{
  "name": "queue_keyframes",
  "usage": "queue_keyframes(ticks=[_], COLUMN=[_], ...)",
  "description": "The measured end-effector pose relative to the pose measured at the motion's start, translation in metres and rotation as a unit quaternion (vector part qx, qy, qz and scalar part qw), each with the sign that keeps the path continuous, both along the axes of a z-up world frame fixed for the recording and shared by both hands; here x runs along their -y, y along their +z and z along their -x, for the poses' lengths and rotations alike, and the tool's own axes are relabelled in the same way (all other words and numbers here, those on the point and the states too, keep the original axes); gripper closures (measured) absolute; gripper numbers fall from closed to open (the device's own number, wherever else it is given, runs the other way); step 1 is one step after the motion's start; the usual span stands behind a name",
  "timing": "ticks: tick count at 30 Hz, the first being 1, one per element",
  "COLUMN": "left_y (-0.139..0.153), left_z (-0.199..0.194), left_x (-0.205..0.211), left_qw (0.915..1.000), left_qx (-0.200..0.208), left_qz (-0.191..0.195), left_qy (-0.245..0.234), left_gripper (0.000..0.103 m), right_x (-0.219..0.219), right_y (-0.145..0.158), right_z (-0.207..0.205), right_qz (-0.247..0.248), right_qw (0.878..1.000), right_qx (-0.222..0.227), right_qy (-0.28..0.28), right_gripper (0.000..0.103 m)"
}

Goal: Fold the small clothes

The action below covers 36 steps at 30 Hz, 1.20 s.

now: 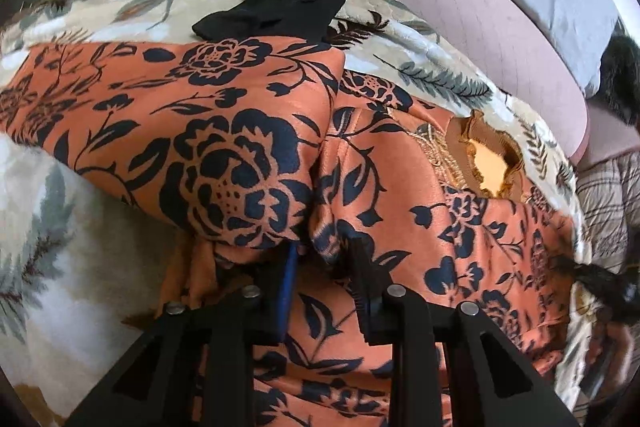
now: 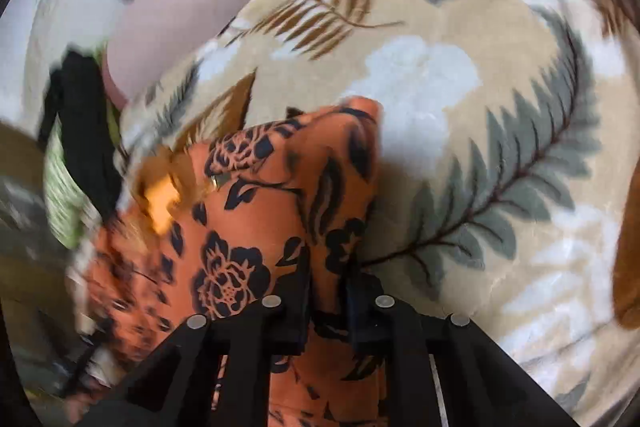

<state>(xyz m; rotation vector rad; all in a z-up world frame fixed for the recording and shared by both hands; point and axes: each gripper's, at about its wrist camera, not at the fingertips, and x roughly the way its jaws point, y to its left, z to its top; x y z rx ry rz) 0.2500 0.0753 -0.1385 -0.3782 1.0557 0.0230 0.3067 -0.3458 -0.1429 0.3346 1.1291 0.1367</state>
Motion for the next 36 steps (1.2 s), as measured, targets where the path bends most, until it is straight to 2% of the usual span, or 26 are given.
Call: queue_keyframes(ticks=[1, 3, 5, 6, 7, 8, 9, 10, 12, 13, 15, 16, 17, 19, 20, 22, 23, 25, 26, 27, 28, 29, 30, 32, 34, 36], left_y=[-0.001, -0.002, -0.001, 0.0, 0.001, 0.001, 0.001, 0.001, 0.0, 0.0, 0.001, 0.001, 0.001, 0.003, 0.006, 0.011, 0.015, 0.02, 0.023, 0.025, 0.027, 0.029, 0.029, 0.024, 0.017, 0.009], left_z=[0.0, 0.003, 0.009, 0.011, 0.014, 0.015, 0.015, 0.016, 0.016, 0.016, 0.016, 0.017, 0.018, 0.02, 0.024, 0.032, 0.038, 0.049, 0.054, 0.061, 0.066, 0.072, 0.076, 0.078, 0.075, 0.071], left_x=[-0.001, -0.004, -0.004, -0.004, -0.004, -0.004, -0.004, -0.004, -0.004, -0.003, 0.0, 0.001, 0.001, -0.001, -0.003, -0.01, -0.015, -0.025, -0.032, -0.044, -0.055, -0.07, -0.088, -0.123, -0.16, -0.194], left_qw=[1.0, 1.0, 0.9999, 0.9998, 0.9997, 0.9996, 0.9995, 0.9994, 0.9994, 0.9994, 0.9989, 0.9988, 0.9987, 0.9986, 0.9985, 0.998, 0.9979, 0.998, 0.9982, 0.9984, 0.9985, 0.998, 0.9968, 0.9922, 0.9829, 0.9675], left_qx=[0.001, 0.007, 0.008, 0.008, 0.009, 0.009, 0.008, 0.008, 0.006, 0.004, 0.003, 0.003, 0.001, -0.005, -0.007, 0.001, 0.01, 0.026, 0.033, 0.04, 0.046, 0.055, 0.058, 0.057, 0.052, 0.052], left_qz=[-0.007, -0.003, -0.01, -0.017, -0.021, -0.024, -0.027, -0.028, -0.028, -0.03, -0.038, -0.042, -0.043, -0.042, -0.044, -0.052, -0.053, -0.046, -0.042, -0.038, -0.028, -0.009, 0.014, 0.061, 0.105, 0.157], left_qy=[0.002, 0.004, 0.002, -0.002, -0.005, -0.009, -0.014, -0.016, -0.018, -0.02, -0.025, -0.027, -0.028, -0.033, -0.033, -0.035, -0.036, -0.034, -0.025, -0.007, 0.011, 0.031, 0.054, 0.092, 0.142, 0.192], left_gripper=[0.085, 0.085, 0.085, 0.085, 0.084, 0.083, 0.083, 0.083, 0.082, 0.082, 0.081, 0.08, 0.079, 0.069, 0.068, 0.065, 0.063, 0.06, 0.047, 0.04, 0.033, 0.033, 0.033, 0.033, 0.033, 0.033], right_x=[-0.006, -0.005, 0.012, 0.018, 0.023, 0.025, 0.024, 0.025, 0.022, 0.022, 0.014, 0.004, -0.002, -0.005, 0.009, 0.037, 0.039, 0.029, 0.021, 0.015, 0.007, 0.006, 0.007, -0.005, -0.032, -0.052], right_y=[0.011, 0.018, -0.006, -0.012, -0.012, -0.009, -0.004, 0.002, 0.024, 0.032, 0.041, 0.035, 0.027, -0.006, -0.029, -0.02, -0.007, 0.015, 0.019, 0.018, 0.01, -0.002, -0.009, 0.002, 0.015, 0.015], right_z=[0.006, 0.014, 0.012, 0.013, 0.017, 0.021, 0.025, 0.029, 0.04, 0.045, 0.048, 0.043, 0.042, 0.034, 0.032, 0.05, 0.056, 0.063, 0.063, 0.064, 0.06, 0.056, 0.056, 0.064, 0.067, 0.069], right_qz=[0.031, 0.09, 0.103, 0.096, 0.083, 0.061, 0.034, 0.029, 0.031, 0.008, -0.086, -0.157, -0.186, -0.13, -0.12, -0.191, -0.17, -0.153, -0.168, -0.171, -0.127, -0.07, -0.054, -0.068, -0.058, -0.038], right_qw=[0.999, 0.994, 0.993, 0.993, 0.993, 0.994, 0.996, 0.996, 0.992, 0.991, 0.99, 0.984, 0.979, 0.991, 0.992, 0.976, 0.979, 0.983, 0.983, 0.983, 0.991, 0.997, 0.997, 0.997, 0.997, 0.998], right_qx=[0.024, 0.052, 0.015, 0.014, 0.021, 0.022, 0.03, 0.044, 0.083, 0.099, 0.105, 0.086, 0.076, 0.016, -0.024, 0.014, 0.028, 0.062, 0.067, 0.067, 0.045, 0.0, -0.017, 0.022, 0.044, 0.046], right_qy=[0.005, -0.011, -0.051, -0.065, -0.08, -0.086, -0.078, -0.077, -0.092, -0.09, -0.049, 0.0, 0.027, 0.019, -0.028, -0.104, -0.113, -0.076, -0.045, -0.018, -0.007, -0.03, -0.049, -0.035, 0.007, 0.023], right_gripper=[0.089, 0.089, 0.088, 0.079, 0.062, 0.025, 0.012, 0.01, 0.01, 0.01, 0.01, 0.01, 0.01, 0.011, 0.024, 0.026, 0.022, 0.017, 0.016, 0.016, 0.016, 0.016, 0.016, 0.016, 0.016, 0.016])
